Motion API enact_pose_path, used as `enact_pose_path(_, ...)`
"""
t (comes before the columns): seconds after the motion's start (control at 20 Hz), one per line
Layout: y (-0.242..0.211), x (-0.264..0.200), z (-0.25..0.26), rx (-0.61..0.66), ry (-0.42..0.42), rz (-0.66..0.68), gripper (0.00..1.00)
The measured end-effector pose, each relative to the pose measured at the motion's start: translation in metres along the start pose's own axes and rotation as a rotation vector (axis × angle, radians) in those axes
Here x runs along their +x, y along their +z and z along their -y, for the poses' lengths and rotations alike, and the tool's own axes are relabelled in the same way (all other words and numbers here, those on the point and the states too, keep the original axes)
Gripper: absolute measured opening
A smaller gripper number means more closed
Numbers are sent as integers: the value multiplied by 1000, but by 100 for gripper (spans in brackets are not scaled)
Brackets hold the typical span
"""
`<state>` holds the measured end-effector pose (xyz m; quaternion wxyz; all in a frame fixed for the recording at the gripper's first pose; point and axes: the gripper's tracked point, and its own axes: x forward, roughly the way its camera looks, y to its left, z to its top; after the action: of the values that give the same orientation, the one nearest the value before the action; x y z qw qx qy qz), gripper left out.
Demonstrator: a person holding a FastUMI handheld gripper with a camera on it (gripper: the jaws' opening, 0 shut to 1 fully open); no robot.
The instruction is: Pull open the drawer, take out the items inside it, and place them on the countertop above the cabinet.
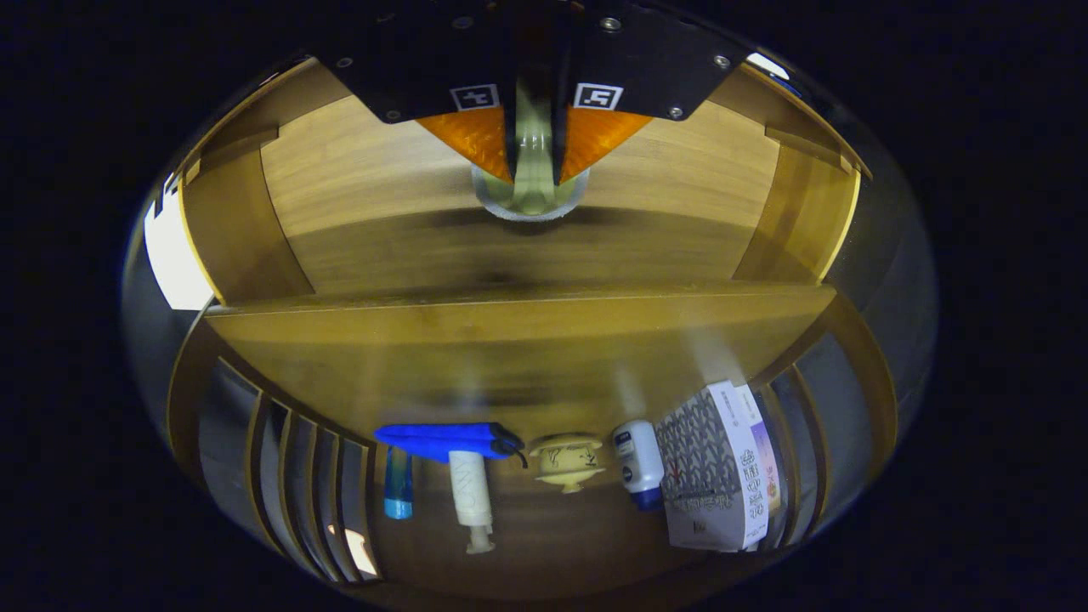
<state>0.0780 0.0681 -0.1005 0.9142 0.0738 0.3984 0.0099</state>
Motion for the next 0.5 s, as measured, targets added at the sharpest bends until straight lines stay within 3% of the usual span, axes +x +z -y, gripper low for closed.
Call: enact_pose_path(0.5,30,-50,4,66,16,158,18)
